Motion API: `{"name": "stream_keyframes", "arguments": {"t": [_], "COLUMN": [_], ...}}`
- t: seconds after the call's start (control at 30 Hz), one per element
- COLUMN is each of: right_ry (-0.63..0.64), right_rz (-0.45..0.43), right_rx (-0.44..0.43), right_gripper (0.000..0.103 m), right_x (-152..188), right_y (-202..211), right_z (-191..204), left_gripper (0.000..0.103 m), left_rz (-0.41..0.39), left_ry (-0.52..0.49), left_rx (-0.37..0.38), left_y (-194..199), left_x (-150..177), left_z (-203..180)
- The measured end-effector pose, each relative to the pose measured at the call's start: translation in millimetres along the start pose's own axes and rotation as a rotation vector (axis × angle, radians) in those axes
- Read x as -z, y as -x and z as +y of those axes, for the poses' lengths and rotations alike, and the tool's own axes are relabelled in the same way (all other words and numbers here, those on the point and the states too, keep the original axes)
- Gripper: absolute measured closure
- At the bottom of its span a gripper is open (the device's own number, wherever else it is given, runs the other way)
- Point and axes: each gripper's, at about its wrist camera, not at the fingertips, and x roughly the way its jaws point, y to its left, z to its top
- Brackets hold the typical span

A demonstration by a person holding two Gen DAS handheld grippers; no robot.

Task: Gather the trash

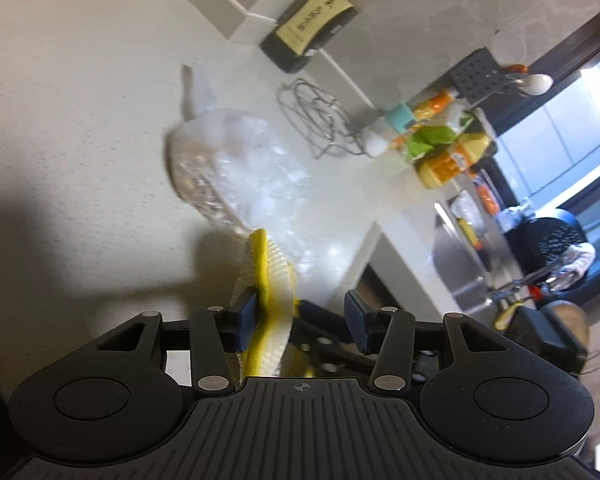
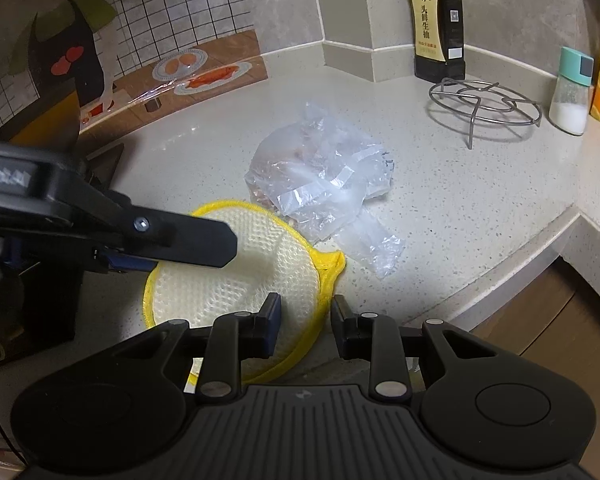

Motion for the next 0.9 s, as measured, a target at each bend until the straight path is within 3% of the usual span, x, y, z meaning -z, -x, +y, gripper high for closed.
{"name": "stream_keyframes", "arguments": {"t": [0.1, 0.17, 0.23, 0.27, 0.43, 0.63, 0.7, 0.73, 0.77, 0.9], "right_ry": [0.002, 0.009, 0.011, 0.012, 0.023, 0.102, 0.109, 0.112, 0.116, 0.151], "right_rz": [0.0, -0.001, 0.001, 0.001, 0.006, 0.009, -0.017, -0.034, -0.044, -0.05], "right_rx": [0.001, 0.006, 0.008, 0.008, 0.003, -0.018, -0.014, -0.001, 0.016, 0.05], "right_gripper": [0.075, 0.075, 0.075, 0.075, 0.075, 0.072, 0.06, 0.045, 0.036, 0.035], "right_x": [0.5, 0.7, 0.7, 0.5, 0.1, -13.9, -26.4, -36.2, -45.6, -80.8], "right_y": [0.7, 1.3, 1.7, 2.1, 4.4, 10.5, 14.3, 14.6, 13.2, -6.3], "right_z": [-0.3, -0.1, 0.1, 0.0, -0.9, 5.5, 4.7, 4.3, 4.3, 9.8], "left_gripper": [0.052, 0.058, 0.08, 0.085, 0.084, 0.084, 0.084, 0.084, 0.084, 0.084], "left_rz": [-0.006, 0.0, 0.005, -0.001, -0.048, -0.162, -0.205, -0.223, -0.238, -0.293], "left_ry": [-0.003, -0.001, 0.0, -0.004, 0.046, 0.039, 0.025, 0.029, 0.04, 0.117], "left_rx": [-0.033, -0.075, -0.115, -0.135, -0.11, -0.175, -0.223, -0.234, -0.237, -0.251], "left_y": [-2.3, -5.5, -8.0, -7.5, 3.4, 32.6, 47.4, 53.4, 58.2, 72.2], "left_x": [1.3, 2.5, 5.5, 6.9, 16.4, 25.2, 26.1, 26.6, 26.8, 32.9], "left_z": [-0.4, 3.4, 7.9, 9.4, 16.6, 14.5, 14.0, 15.1, 17.0, 29.4]}}
